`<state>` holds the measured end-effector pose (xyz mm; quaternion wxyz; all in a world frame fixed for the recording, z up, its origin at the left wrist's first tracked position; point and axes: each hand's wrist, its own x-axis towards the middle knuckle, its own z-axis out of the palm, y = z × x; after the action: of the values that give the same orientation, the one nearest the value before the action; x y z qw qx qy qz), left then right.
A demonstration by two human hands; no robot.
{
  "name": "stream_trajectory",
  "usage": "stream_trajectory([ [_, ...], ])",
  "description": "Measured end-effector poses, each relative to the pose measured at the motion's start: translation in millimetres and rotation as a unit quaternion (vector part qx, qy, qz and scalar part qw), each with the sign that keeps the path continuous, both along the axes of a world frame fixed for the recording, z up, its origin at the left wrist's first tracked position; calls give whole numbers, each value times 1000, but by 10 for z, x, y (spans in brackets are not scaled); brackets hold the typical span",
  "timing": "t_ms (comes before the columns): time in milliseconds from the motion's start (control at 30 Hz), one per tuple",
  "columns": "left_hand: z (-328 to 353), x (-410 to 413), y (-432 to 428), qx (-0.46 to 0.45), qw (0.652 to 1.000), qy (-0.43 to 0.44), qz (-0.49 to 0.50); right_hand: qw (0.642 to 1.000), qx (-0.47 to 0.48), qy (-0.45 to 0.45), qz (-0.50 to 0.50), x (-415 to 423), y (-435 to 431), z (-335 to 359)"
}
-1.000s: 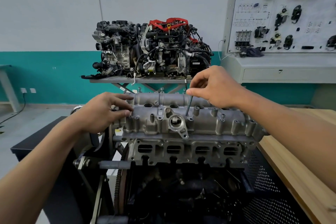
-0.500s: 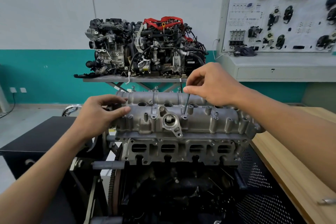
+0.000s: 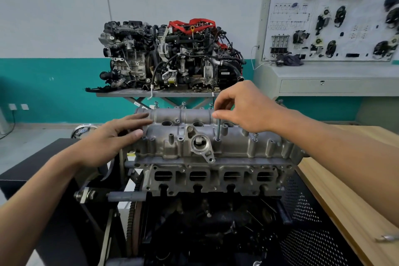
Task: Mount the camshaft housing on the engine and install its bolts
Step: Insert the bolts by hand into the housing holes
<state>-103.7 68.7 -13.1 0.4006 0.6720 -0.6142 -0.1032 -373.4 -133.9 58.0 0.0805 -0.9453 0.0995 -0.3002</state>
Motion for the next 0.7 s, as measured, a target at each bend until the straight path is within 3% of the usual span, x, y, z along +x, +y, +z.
stream_trajectory([
  [167, -72, 13, -39, -88, 969, 219, 68, 997, 16, 75, -15, 17, -28, -57],
  [233, -41, -27, -78, -116, 958, 240, 101, 993, 7, 112, -23, 37, -7, -139],
  [433, 117, -237, -248, -209, 946, 148, 199, 958, -209, 145, -132, 176, 109, -243],
  [700, 279, -492, -367, -199, 958, 6, 204, 919, -197, 323, -112, 191, 51, 89],
])
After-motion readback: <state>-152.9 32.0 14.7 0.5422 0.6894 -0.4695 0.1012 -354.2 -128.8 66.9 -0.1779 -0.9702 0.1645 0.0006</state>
